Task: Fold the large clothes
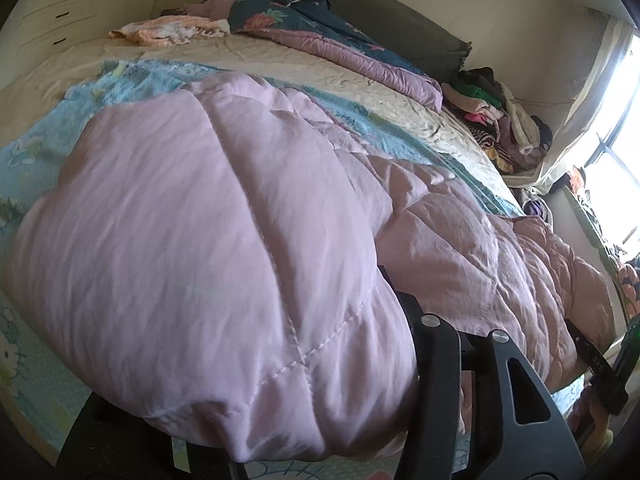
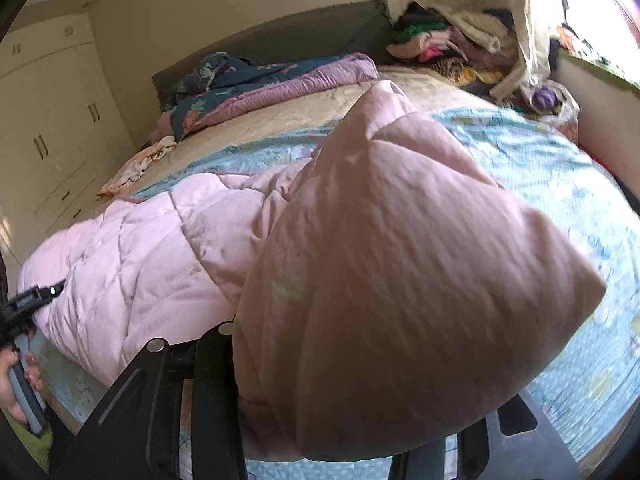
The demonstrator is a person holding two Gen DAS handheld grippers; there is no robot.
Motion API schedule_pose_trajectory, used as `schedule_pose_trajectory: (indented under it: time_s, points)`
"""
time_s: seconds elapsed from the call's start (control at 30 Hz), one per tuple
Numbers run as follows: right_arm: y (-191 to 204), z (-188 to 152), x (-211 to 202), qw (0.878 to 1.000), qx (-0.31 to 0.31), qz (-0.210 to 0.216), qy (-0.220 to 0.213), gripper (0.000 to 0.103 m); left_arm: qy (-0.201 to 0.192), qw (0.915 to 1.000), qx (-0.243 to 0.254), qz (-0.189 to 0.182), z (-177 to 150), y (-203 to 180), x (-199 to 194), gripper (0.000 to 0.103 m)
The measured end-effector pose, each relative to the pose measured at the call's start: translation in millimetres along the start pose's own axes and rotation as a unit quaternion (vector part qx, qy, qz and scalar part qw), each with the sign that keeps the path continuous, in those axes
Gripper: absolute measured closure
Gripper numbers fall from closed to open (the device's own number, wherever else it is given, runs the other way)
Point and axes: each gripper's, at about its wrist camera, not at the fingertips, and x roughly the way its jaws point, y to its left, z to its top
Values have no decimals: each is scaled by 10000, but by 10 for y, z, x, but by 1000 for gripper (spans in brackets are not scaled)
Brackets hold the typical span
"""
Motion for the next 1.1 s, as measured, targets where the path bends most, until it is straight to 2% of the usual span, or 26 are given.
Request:
schedule_pose_trajectory:
  time_s: [0.3, 0.57, 0.67, 0.73, 0.83, 1.1]
  points:
    - [-102, -1, 242, 9990, 226, -175, 330, 59, 92, 9999, -84, 86, -40, 31, 119, 54]
    - [-123, -79, 354, 9983, 317, -208, 438, 51, 121, 9998, -122, 94, -79, 53, 164, 50]
    - [-150, -96, 333, 9976, 465, -178, 472, 45, 131, 9998, -130, 74, -80, 50, 154, 49]
    - [-210, -101, 318, 9967, 603, -166, 511, 29, 148, 9998, -132, 69, -89, 53, 145, 48]
    - [-286, -127, 259, 9953, 792, -183, 526, 12, 187, 9997, -143, 82, -95, 57, 121, 44]
    - [-381, -181, 9, 9945, 942, -232, 393, 7, 276, 9990, -331, 143, -142, 115, -28, 24]
